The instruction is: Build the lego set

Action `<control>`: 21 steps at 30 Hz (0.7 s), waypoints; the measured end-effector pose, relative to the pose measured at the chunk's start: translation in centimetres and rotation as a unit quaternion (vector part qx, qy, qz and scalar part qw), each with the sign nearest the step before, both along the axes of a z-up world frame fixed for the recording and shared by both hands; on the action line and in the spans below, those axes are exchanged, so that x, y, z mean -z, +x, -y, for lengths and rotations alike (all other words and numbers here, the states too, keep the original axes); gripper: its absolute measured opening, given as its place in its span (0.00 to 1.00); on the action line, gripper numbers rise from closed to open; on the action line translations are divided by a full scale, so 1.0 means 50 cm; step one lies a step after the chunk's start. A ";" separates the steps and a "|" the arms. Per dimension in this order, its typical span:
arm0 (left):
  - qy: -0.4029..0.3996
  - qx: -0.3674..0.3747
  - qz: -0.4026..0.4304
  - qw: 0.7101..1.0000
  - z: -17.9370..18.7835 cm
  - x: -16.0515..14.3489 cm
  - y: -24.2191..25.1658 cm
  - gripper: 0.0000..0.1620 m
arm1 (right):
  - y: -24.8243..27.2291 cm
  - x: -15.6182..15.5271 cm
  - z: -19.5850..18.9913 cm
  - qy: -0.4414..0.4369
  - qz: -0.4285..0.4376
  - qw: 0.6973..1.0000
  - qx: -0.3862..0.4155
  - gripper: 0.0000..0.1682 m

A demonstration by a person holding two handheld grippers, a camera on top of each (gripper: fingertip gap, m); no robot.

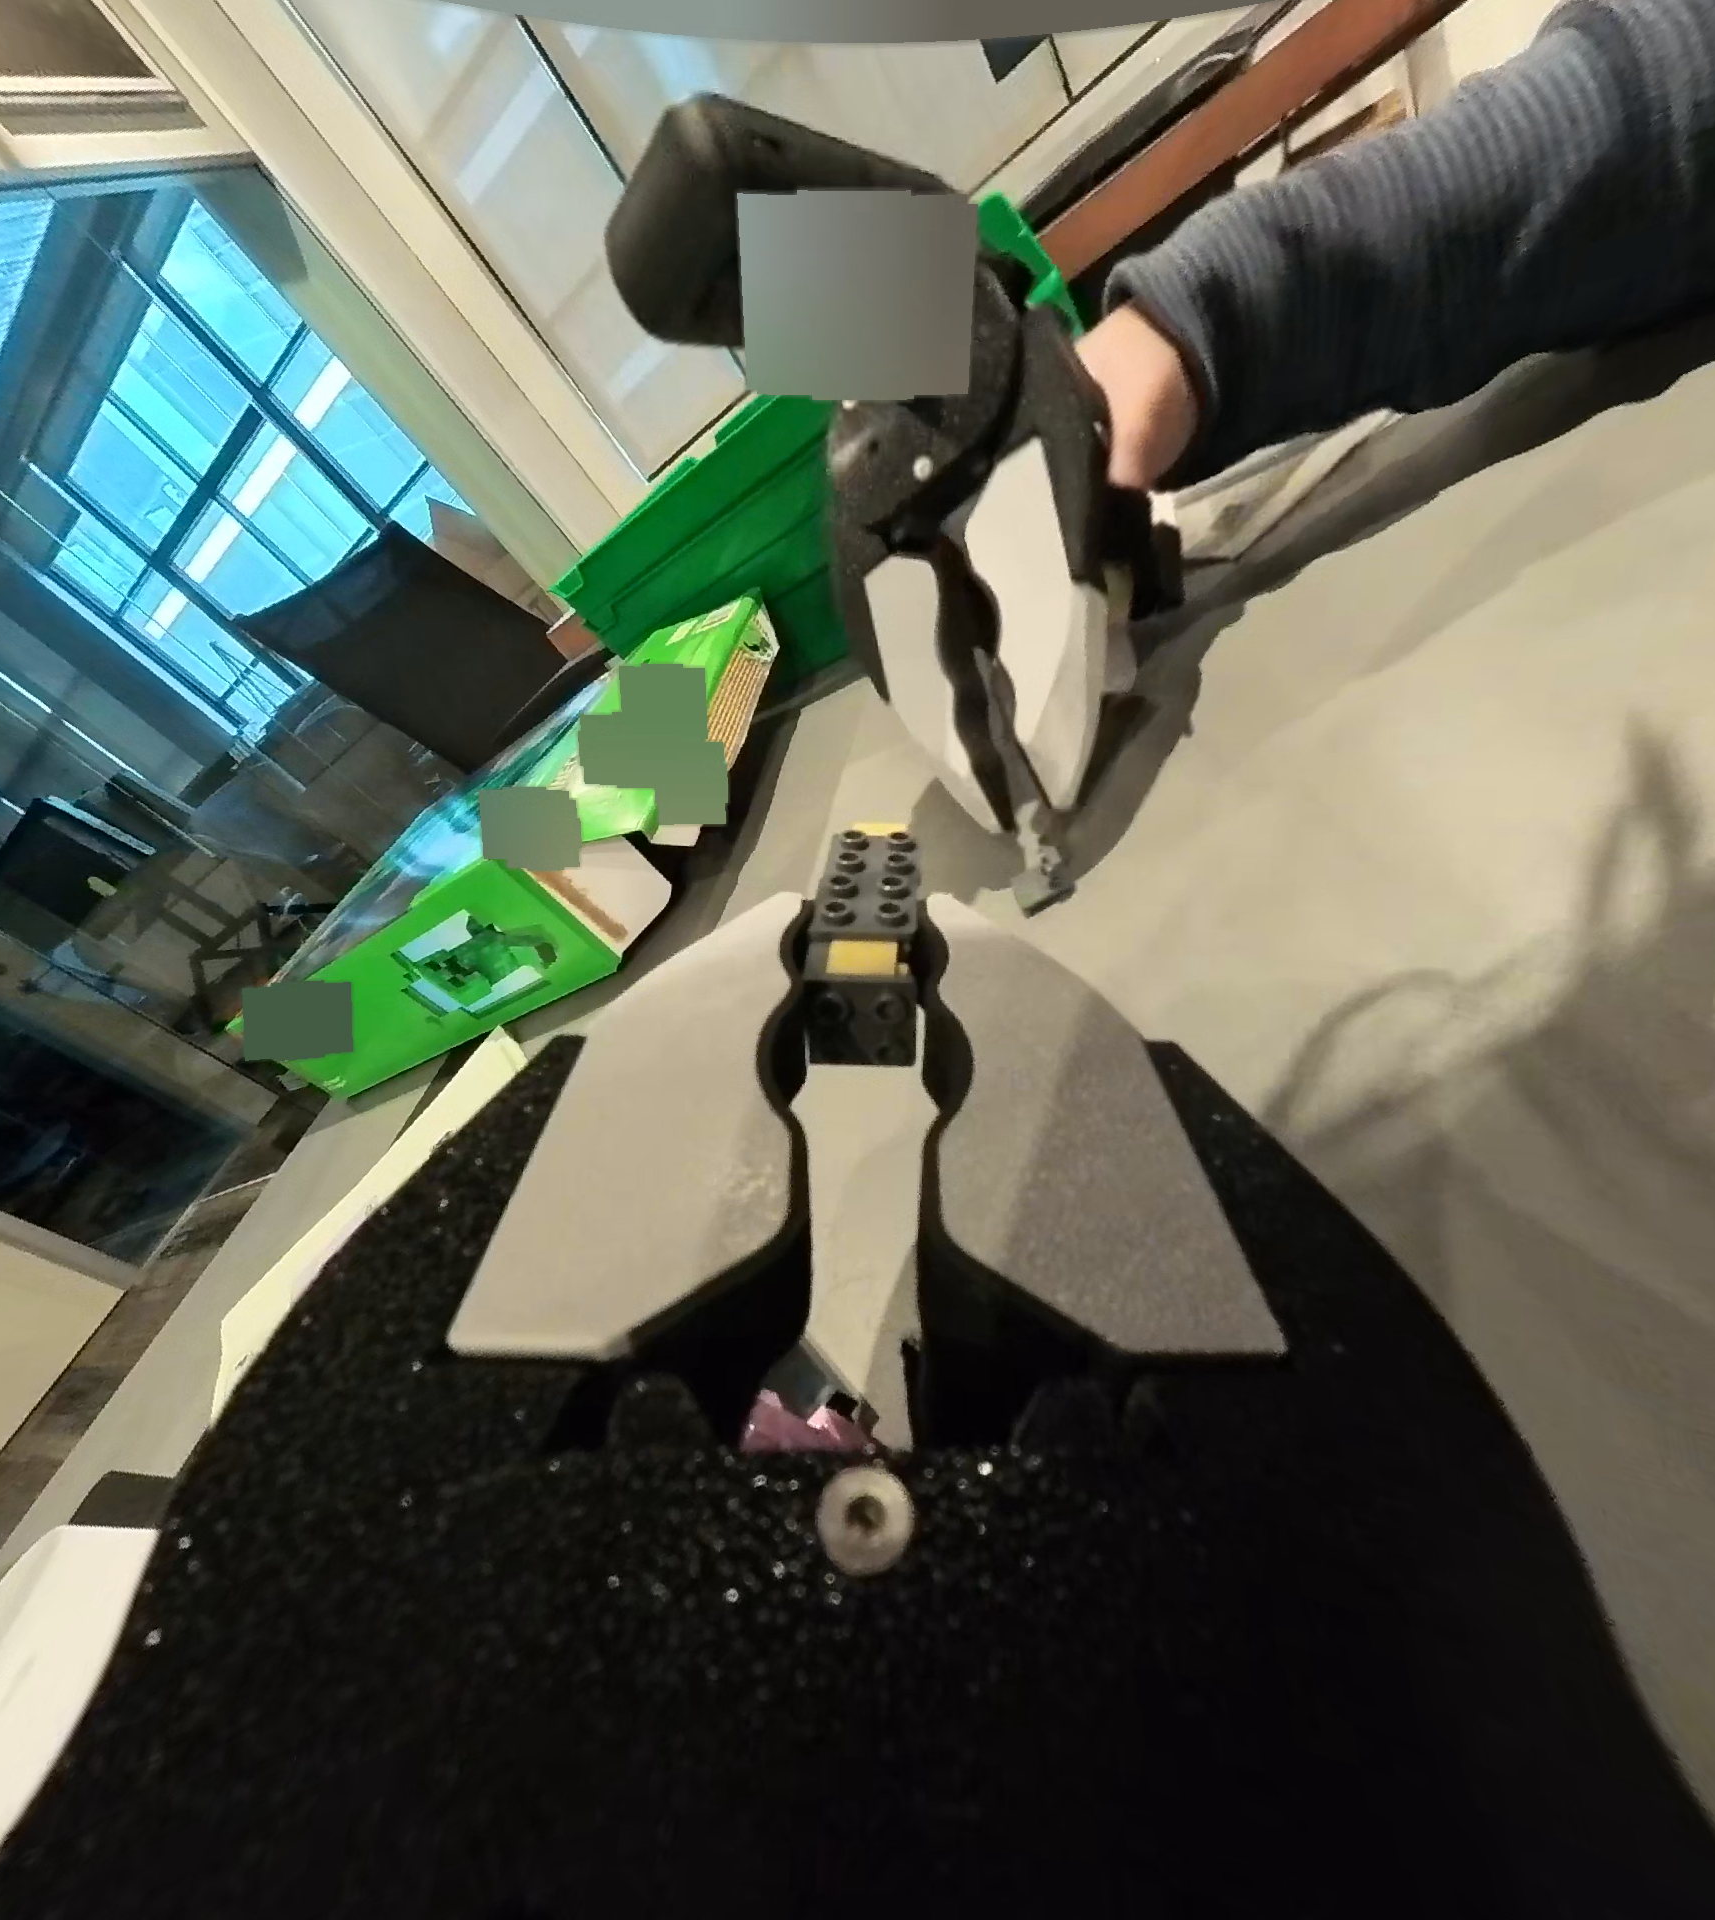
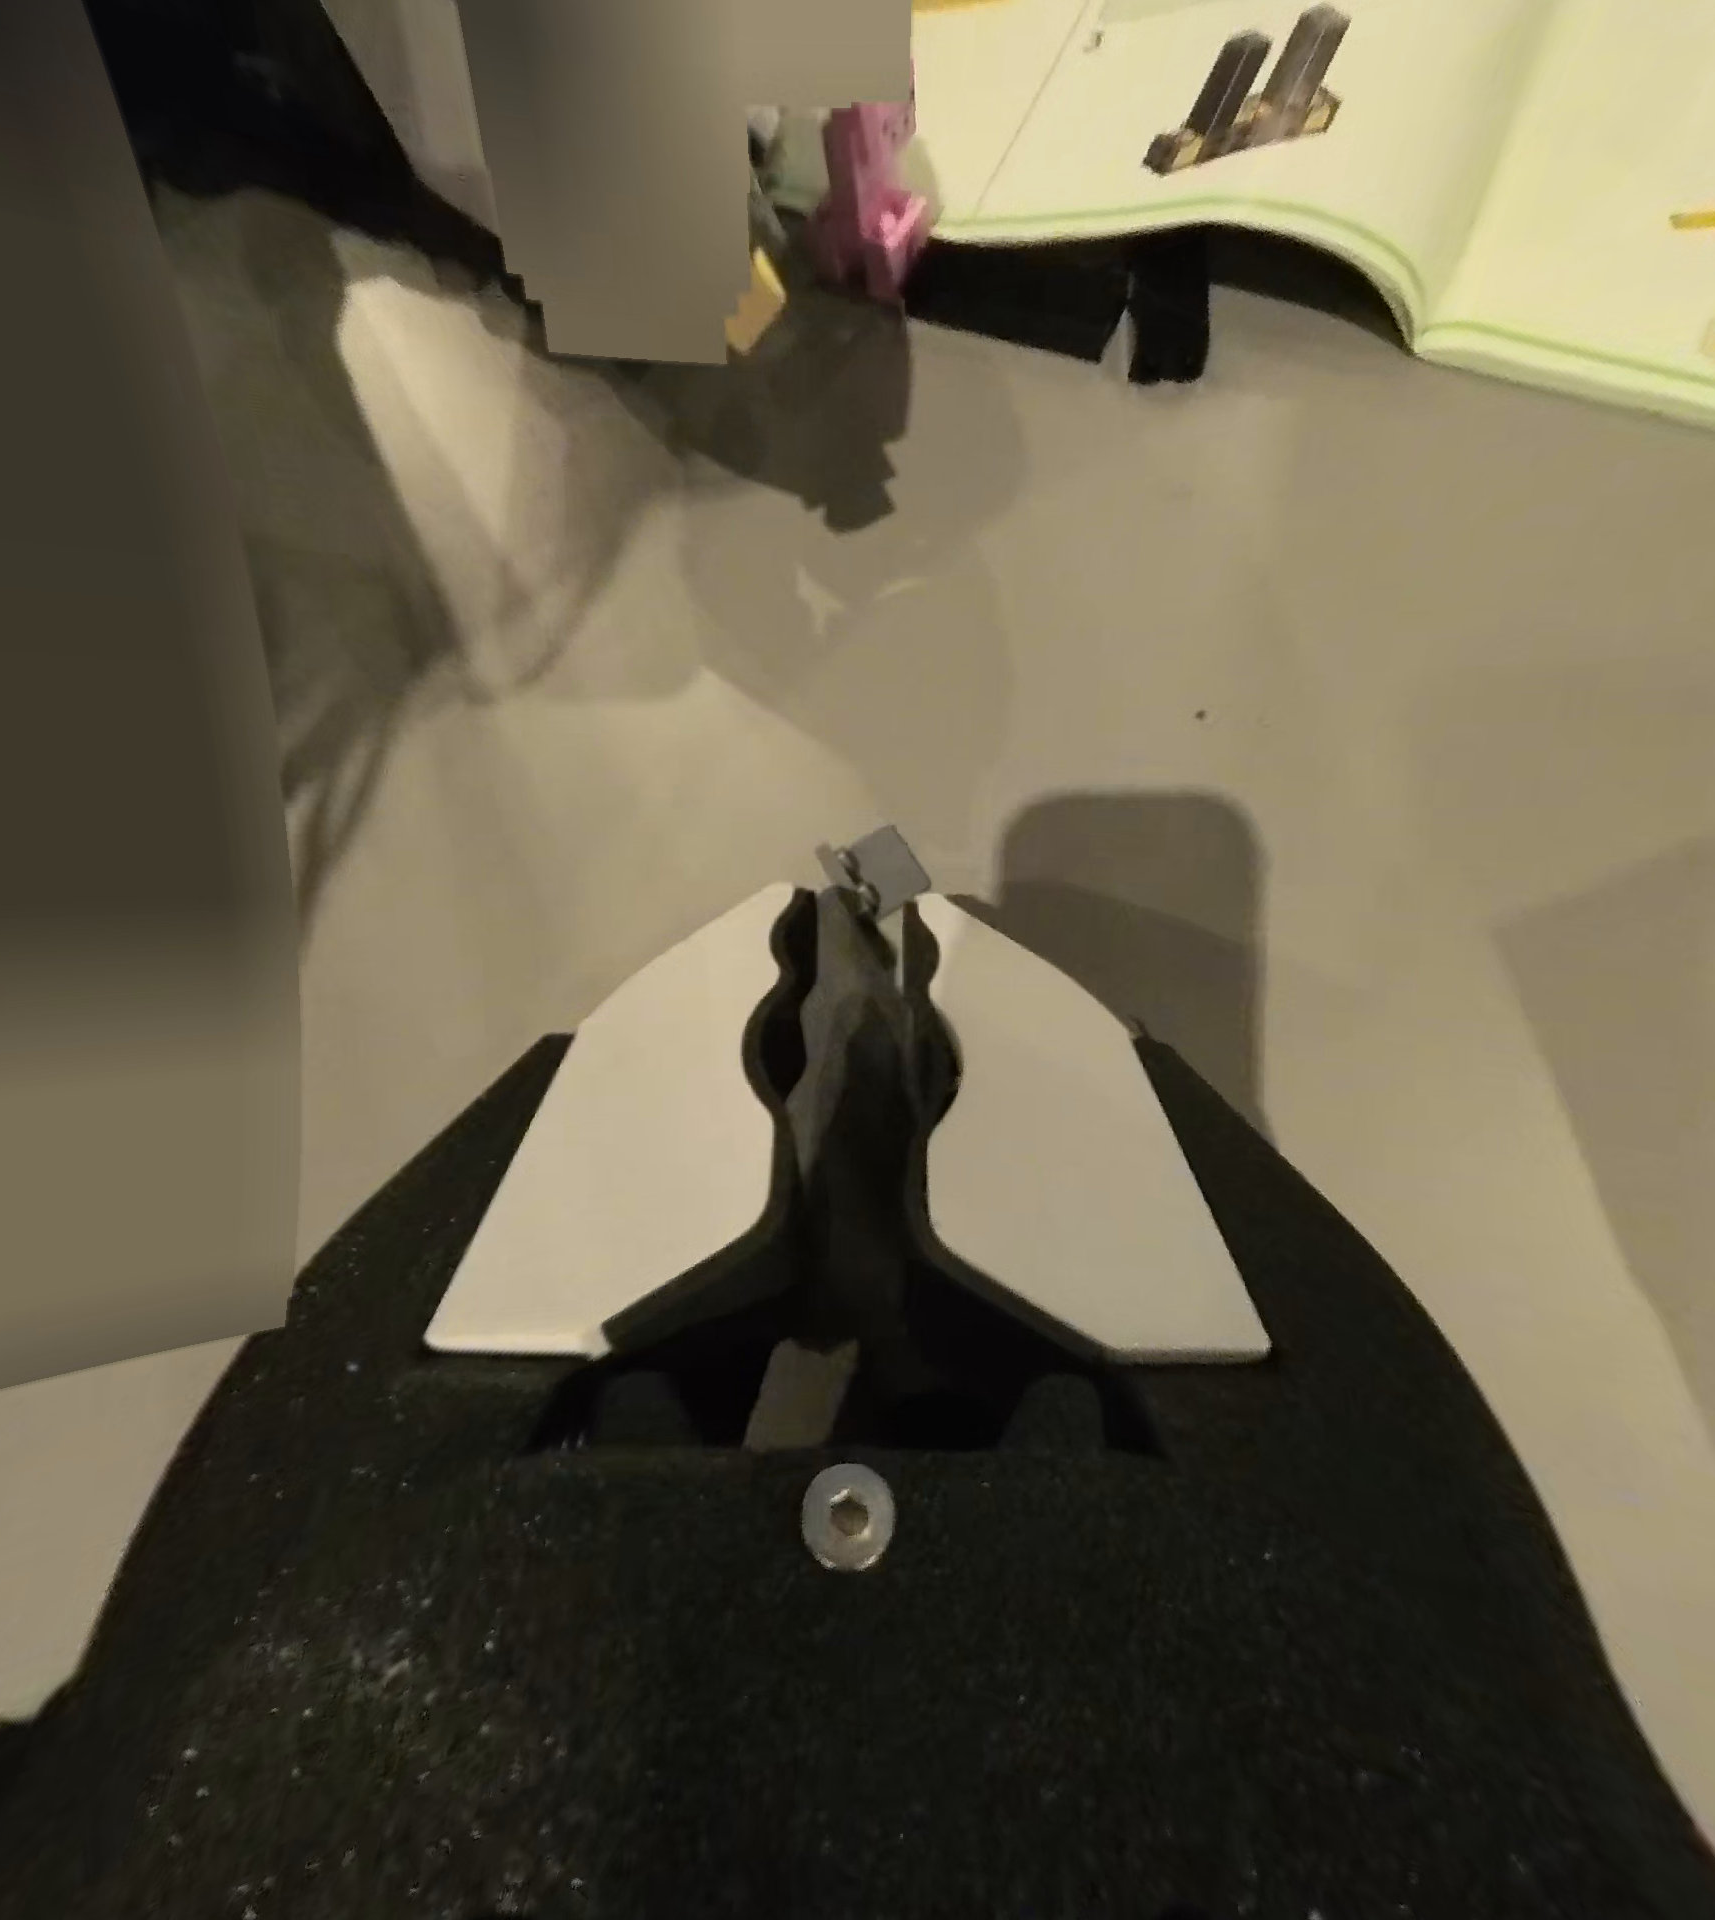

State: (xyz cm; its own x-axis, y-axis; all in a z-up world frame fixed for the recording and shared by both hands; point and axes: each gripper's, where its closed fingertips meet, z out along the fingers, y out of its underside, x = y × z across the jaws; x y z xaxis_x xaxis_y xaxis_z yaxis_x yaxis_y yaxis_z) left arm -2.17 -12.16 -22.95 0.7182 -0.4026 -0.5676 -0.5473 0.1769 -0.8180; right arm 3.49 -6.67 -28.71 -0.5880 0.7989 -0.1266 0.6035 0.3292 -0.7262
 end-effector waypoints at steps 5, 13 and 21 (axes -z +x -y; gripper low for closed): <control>-0.004 0.003 -0.002 1.000 0.000 0.003 0.002 0.10 | 0.001 0.003 0.009 0.002 -0.003 1.000 -0.016 0.09; -0.007 0.007 -0.005 1.000 0.000 0.006 0.006 0.10 | -0.007 0.013 0.001 0.006 0.018 1.000 0.010 0.03; -0.011 0.022 -0.014 1.000 0.003 0.010 0.018 0.10 | 0.041 -0.034 0.078 -0.163 0.115 0.973 -0.119 0.03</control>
